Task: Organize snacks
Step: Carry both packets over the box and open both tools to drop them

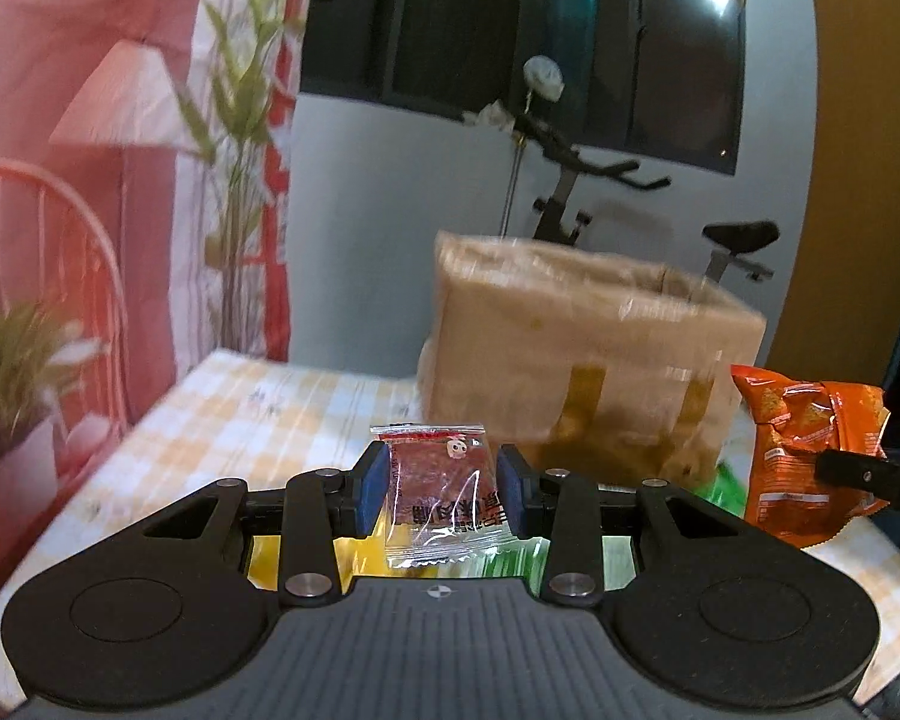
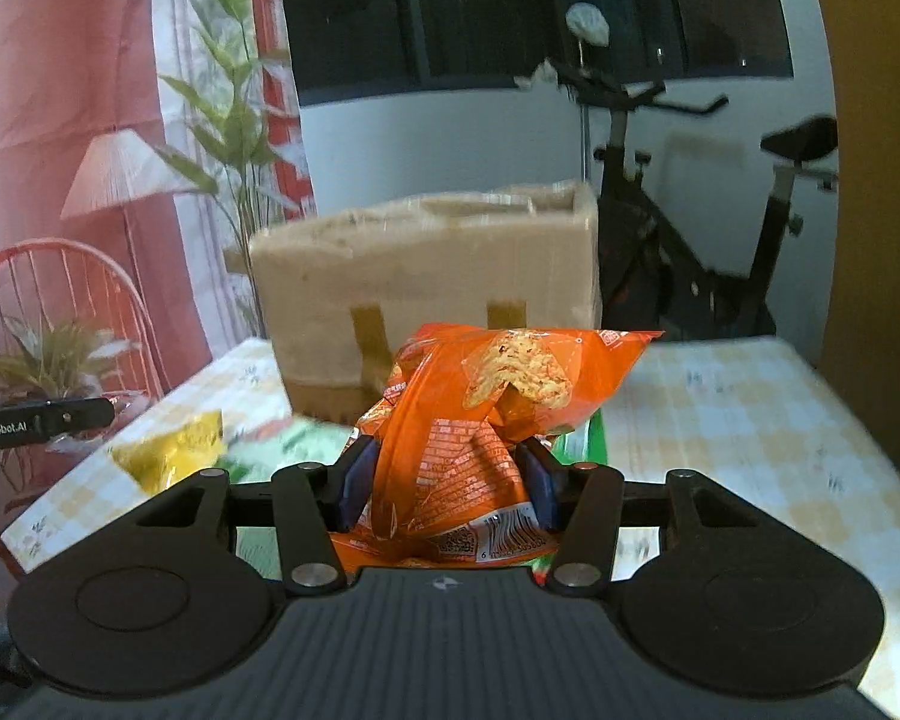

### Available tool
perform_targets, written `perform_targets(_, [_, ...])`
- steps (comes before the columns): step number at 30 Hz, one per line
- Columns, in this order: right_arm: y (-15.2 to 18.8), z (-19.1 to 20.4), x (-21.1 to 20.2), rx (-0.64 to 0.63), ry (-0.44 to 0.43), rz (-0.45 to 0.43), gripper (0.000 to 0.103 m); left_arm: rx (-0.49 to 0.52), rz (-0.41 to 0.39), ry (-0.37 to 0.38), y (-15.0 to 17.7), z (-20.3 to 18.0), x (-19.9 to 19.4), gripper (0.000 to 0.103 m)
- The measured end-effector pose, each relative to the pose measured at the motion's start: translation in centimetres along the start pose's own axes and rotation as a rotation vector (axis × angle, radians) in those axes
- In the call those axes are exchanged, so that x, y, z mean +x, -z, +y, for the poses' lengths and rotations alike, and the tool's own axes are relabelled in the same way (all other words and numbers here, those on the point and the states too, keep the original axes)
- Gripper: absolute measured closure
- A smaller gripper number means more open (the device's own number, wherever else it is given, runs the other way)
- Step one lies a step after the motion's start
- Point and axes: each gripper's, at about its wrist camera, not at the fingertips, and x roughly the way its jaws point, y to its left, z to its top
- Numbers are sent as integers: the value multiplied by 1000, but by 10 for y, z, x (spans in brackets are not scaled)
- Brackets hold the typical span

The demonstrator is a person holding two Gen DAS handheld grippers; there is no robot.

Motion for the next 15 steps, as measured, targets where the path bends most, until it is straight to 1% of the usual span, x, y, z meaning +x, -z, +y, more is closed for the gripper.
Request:
perform_targets(4, [-29,-7,4,2,-8,-57,49,-7,-40,28,-31,-5,11,62])
perform_targets(7, [-54,-14,12,10,-21,-99,49,-11,-62,34,-50,-8,23,62])
perform_targets(10, [-79,-17,26,6,-31,-130,49,-25,-76,46,-68,-9,38,62])
perform_targets(13, [-101,-16,44,-36,-35,-167,49,-26,-93,61,-84,-14,56,62])
perform_targets(15, [-114,-17,60,-57,-29,-176,49,-19,-91,61,-96,-19,71,62])
